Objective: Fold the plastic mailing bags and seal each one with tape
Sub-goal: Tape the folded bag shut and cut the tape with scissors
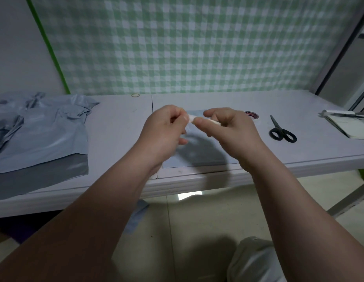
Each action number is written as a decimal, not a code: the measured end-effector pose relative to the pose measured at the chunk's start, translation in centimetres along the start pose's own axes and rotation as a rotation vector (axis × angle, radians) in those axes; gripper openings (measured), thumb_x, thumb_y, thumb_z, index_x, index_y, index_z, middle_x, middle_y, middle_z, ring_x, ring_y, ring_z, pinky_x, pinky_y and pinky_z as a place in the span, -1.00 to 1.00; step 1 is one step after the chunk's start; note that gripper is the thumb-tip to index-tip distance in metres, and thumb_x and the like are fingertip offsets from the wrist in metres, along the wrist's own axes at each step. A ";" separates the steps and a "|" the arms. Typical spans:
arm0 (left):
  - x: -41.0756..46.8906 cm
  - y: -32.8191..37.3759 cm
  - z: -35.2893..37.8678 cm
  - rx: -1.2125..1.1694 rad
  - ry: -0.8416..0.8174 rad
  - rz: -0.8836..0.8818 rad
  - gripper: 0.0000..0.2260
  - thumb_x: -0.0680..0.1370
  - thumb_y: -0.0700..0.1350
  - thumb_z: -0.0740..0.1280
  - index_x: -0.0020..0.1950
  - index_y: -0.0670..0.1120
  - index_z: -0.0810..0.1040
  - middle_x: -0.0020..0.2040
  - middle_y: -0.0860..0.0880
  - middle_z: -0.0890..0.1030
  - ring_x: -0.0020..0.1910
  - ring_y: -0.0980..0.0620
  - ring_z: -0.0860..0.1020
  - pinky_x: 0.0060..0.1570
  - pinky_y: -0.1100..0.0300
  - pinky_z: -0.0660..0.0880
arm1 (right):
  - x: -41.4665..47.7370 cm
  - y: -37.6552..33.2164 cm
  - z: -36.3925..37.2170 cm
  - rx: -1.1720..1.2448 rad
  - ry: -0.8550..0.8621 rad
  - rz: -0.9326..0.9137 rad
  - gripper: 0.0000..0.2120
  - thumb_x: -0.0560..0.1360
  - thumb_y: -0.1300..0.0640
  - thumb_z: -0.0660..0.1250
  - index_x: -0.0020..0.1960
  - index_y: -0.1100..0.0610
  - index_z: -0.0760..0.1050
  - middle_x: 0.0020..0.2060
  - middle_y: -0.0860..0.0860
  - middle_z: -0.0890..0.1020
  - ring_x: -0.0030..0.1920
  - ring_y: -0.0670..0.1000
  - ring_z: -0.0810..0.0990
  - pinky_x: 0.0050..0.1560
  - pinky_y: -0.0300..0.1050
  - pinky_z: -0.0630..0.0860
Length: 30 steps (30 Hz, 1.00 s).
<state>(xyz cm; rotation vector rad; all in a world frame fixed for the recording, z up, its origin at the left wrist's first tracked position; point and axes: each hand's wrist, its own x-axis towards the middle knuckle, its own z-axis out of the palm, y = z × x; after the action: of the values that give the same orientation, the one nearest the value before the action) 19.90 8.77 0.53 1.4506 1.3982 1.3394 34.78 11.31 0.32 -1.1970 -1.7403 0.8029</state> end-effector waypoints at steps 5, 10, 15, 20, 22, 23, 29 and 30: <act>1.5 0.3 -1.3 -0.110 -0.070 -0.154 -0.81 0.60 -0.13 0.26 -0.21 -0.09 0.49 -0.29 -0.01 0.46 -0.29 0.10 0.45 -0.25 0.18 0.54 | 1.0 -1.2 0.3 0.470 -0.185 0.182 -0.56 0.56 -0.04 0.25 0.13 0.36 0.48 -0.12 0.06 0.63 -0.05 0.05 0.66 0.10 0.07 0.59; 3.2 0.3 -2.2 -0.030 -0.002 -0.142 -0.83 0.59 -0.13 0.28 -0.21 -0.09 0.49 -0.31 -0.01 0.45 -0.33 0.09 0.43 -0.33 0.23 0.43 | 2.9 -2.4 1.1 0.570 -0.201 0.203 -0.75 0.54 0.04 0.30 0.03 0.23 0.54 -0.08 0.10 0.59 -0.11 0.08 0.65 -0.15 -0.14 0.60; 4.4 -1.2 -3.0 0.192 0.115 -0.064 -0.92 0.58 -0.16 0.26 -0.11 -0.10 0.48 -0.23 -0.11 0.38 -0.24 -0.01 0.31 -0.24 0.17 0.23 | 5.4 -2.1 1.8 0.202 -0.169 0.200 -0.81 0.43 0.08 0.41 -0.15 0.19 0.49 -0.25 0.12 0.55 -0.28 0.05 0.61 -0.36 -0.26 0.49; 4.8 -3.5 -3.6 0.245 0.112 -0.194 -0.83 0.55 -0.20 0.29 -0.24 -0.17 0.52 -0.25 -0.16 0.44 -0.29 0.00 0.35 -0.35 0.20 0.21 | 6.7 0.0 2.8 -0.191 -0.145 0.175 -0.71 0.34 0.03 0.45 -0.36 0.15 0.40 -0.40 0.08 0.50 -0.36 0.05 0.54 -0.42 -0.16 0.49; 4.9 -4.4 -3.5 0.239 0.082 -0.251 -0.80 0.53 -0.22 0.31 -0.31 -0.14 0.52 -0.28 -0.14 0.47 -0.34 0.00 0.35 -0.35 0.21 0.22 | 6.8 0.8 3.4 -0.312 -0.141 0.133 -0.73 0.38 -0.03 0.38 -0.31 0.15 0.45 -0.39 0.04 0.54 -0.33 0.04 0.54 -0.24 0.00 0.56; 4.9 -4.8 -3.5 0.243 0.073 -0.269 -0.79 0.51 -0.21 0.32 -0.33 -0.13 0.52 -0.31 -0.13 0.47 -0.35 -0.01 0.34 -0.37 0.21 0.21 | 6.8 1.2 3.7 -0.367 -0.136 0.108 -0.71 0.42 -0.07 0.34 -0.29 0.15 0.44 -0.38 0.01 0.54 -0.32 0.02 0.52 -0.22 0.00 0.52; 5.6 -6.5 -3.4 0.344 0.026 -0.265 -0.83 0.45 -0.19 0.34 -0.20 -0.30 0.60 -0.33 -0.16 0.45 -0.33 -0.03 0.37 -0.38 0.21 0.25 | 6.5 3.0 5.0 -0.463 -0.083 0.049 -0.67 0.54 -0.07 0.13 -0.31 0.09 0.29 -0.37 -0.04 0.47 -0.26 0.02 0.44 -0.20 -0.02 0.34; 5.7 -6.7 -3.5 0.354 0.019 -0.263 -0.82 0.44 -0.17 0.35 -0.19 -0.30 0.60 -0.33 -0.15 0.46 -0.32 -0.03 0.39 -0.33 0.19 0.28 | 6.3 3.1 5.0 -0.439 -0.076 0.045 -0.69 0.53 -0.06 0.16 -0.27 0.11 0.35 -0.35 -0.04 0.50 -0.26 0.02 0.45 -0.18 -0.02 0.36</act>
<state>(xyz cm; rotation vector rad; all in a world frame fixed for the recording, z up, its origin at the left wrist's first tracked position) 14.27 14.84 -4.00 1.4119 1.8366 0.9766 30.34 18.08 -2.68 -1.5115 -2.0247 0.5074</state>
